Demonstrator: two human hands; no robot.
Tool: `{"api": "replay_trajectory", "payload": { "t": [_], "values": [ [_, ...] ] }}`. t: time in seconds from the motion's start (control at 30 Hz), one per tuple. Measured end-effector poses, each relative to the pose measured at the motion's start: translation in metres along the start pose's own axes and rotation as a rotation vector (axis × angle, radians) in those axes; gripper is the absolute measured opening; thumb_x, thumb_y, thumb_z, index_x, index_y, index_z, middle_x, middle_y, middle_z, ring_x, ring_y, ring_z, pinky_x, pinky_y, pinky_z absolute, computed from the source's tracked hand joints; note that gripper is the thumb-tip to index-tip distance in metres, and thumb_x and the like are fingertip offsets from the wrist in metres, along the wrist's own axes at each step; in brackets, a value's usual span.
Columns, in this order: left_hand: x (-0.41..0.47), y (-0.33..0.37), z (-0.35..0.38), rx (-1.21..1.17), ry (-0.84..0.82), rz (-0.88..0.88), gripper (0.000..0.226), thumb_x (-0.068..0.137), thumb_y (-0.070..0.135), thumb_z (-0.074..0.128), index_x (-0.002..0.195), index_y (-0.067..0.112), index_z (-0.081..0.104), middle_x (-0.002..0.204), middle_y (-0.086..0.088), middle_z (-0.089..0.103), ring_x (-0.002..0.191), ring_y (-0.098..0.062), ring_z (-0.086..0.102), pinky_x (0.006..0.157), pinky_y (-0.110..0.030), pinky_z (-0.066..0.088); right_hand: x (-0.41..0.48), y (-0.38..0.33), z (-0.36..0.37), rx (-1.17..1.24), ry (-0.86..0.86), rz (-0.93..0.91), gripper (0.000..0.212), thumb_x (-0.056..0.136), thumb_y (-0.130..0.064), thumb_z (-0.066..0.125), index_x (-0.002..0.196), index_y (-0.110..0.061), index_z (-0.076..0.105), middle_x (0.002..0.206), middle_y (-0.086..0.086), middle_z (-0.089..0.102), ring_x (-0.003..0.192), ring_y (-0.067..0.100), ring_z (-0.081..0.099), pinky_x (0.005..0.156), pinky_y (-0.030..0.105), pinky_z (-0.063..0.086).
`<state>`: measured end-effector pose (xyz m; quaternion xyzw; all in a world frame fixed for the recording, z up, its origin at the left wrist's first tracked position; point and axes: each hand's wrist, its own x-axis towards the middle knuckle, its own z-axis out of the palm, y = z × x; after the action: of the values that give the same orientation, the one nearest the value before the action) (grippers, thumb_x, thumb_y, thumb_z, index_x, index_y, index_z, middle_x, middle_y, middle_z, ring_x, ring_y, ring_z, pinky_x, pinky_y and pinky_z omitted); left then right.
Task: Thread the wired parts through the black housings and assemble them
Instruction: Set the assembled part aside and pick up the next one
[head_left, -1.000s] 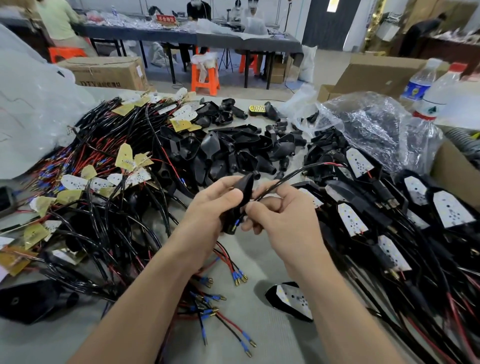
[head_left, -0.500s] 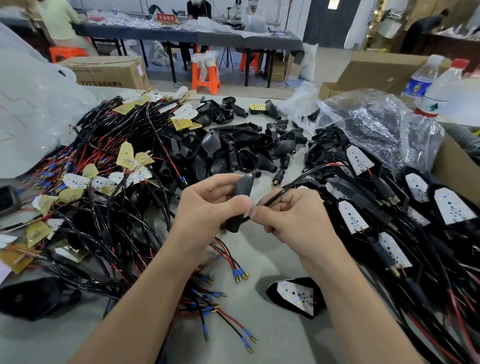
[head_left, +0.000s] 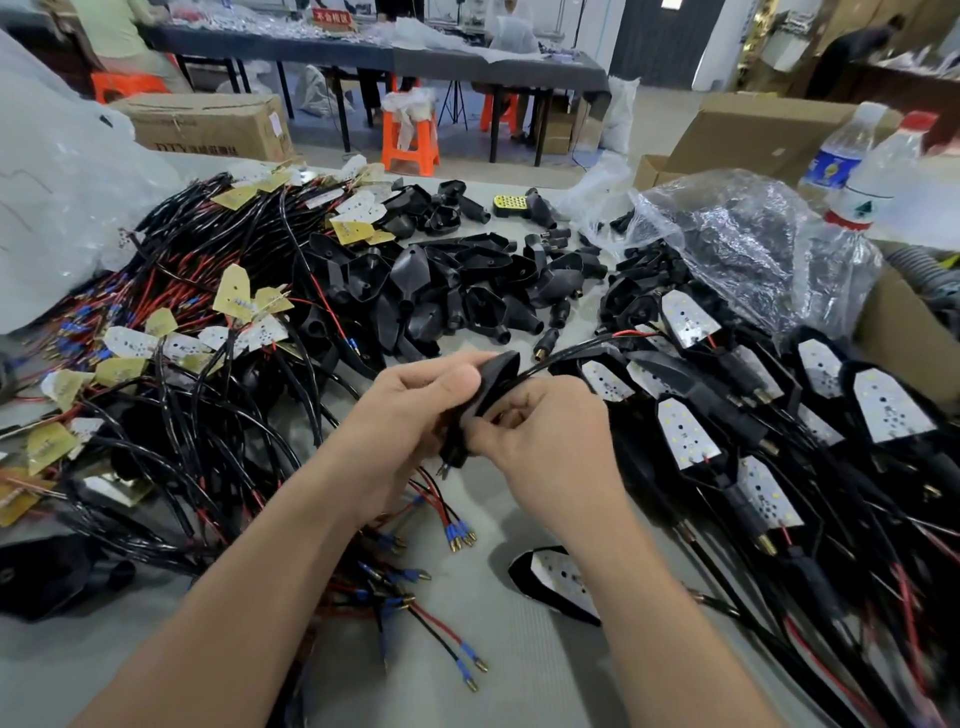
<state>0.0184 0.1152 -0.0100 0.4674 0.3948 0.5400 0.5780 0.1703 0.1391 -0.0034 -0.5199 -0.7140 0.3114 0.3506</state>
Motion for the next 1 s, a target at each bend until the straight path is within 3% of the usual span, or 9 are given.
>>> {"api": "replay_trajectory", "payload": {
  "t": [0.1,0.17,0.27,0.33,0.47,0.6,0.73,0.87,1.0],
  "values": [
    [0.001,0.000,-0.005,0.016,-0.205,-0.064,0.054,0.089,0.008,0.058,0.139,0.027,0.064,0.138,-0.009,0.067,0.123,-0.030,0.063,0.096,-0.036,0.052,0.003,0.003,-0.001,-0.159,0.121,-0.003,0.016,0.072,-0.037,0.082,0.063,-0.028,0.073,0.061,-0.007,0.066,0.063,0.016,0.064,0.062,0.031,0.049],
    [0.000,-0.001,-0.007,0.047,-0.194,-0.107,0.058,0.089,0.003,0.057,0.140,0.030,0.063,0.138,-0.008,0.066,0.116,-0.037,0.062,0.096,-0.044,0.052,0.004,0.007,0.001,-0.151,0.114,0.033,0.030,0.067,-0.046,0.083,0.055,-0.026,0.063,0.058,-0.005,0.065,0.063,0.019,0.064,0.062,0.034,0.051],
    [-0.004,-0.001,-0.005,0.074,-0.036,-0.147,0.038,0.101,0.011,0.055,0.126,0.033,0.073,0.119,-0.008,0.075,0.089,-0.019,0.071,0.060,-0.026,0.055,0.006,0.012,-0.004,-0.050,0.058,0.034,0.038,0.062,-0.056,0.078,0.055,-0.023,0.061,0.047,-0.010,0.054,0.048,0.006,0.050,0.050,0.022,0.036],
    [-0.002,-0.002,-0.004,0.091,0.116,-0.136,0.038,0.106,0.014,0.046,0.114,0.031,0.079,0.107,-0.012,0.078,0.079,-0.024,0.075,0.046,-0.022,0.048,0.010,0.015,-0.011,0.125,0.055,0.052,0.025,0.068,-0.049,0.073,0.062,-0.026,0.067,0.052,-0.010,0.059,0.048,0.002,0.048,0.054,0.021,0.039],
    [0.003,-0.006,-0.004,0.032,0.313,-0.052,0.037,0.098,0.002,0.047,0.100,0.013,0.082,0.087,-0.025,0.071,0.046,-0.023,0.056,0.036,-0.020,0.032,0.022,0.025,-0.020,0.532,0.231,0.150,0.016,0.075,-0.029,0.071,0.090,-0.026,0.071,0.076,0.001,0.072,0.069,0.016,0.065,0.066,0.037,0.055],
    [0.004,-0.007,-0.004,0.144,0.466,-0.049,0.030,0.091,0.003,0.057,0.086,0.016,0.083,0.072,-0.019,0.069,0.046,-0.021,0.051,0.040,-0.021,0.031,0.031,0.038,-0.025,0.807,0.210,0.179,0.063,0.084,-0.020,0.065,0.144,-0.032,0.048,0.083,-0.006,0.074,0.091,0.021,0.074,0.075,0.029,0.059],
    [0.001,-0.006,-0.002,0.304,0.539,-0.019,0.025,0.088,0.012,0.063,0.081,0.025,0.083,0.071,-0.014,0.075,0.053,-0.024,0.057,0.040,-0.022,0.041,0.032,0.037,-0.023,0.712,0.136,0.141,0.033,0.094,-0.007,0.060,0.118,-0.026,0.072,0.090,-0.001,0.075,0.098,0.019,0.072,0.076,0.025,0.059],
    [0.000,-0.005,-0.002,0.521,0.552,0.038,0.038,0.092,0.007,0.064,0.073,0.036,0.082,0.068,-0.001,0.076,0.053,-0.013,0.064,0.044,-0.018,0.048,0.032,0.039,-0.021,0.382,0.145,0.051,0.034,0.095,-0.013,0.058,0.117,-0.031,0.076,0.094,-0.006,0.076,0.093,0.022,0.071,0.089,0.037,0.059],
    [-0.006,0.000,-0.002,0.733,0.514,0.074,0.052,0.094,0.006,0.064,0.070,0.051,0.077,0.067,0.012,0.075,0.058,-0.009,0.069,0.047,-0.013,0.048,0.033,0.038,-0.025,0.169,0.076,-0.038,0.041,0.096,-0.011,0.058,0.126,-0.036,0.071,0.091,-0.024,0.072,0.088,-0.001,0.066,0.081,0.016,0.048]
  ]
}}
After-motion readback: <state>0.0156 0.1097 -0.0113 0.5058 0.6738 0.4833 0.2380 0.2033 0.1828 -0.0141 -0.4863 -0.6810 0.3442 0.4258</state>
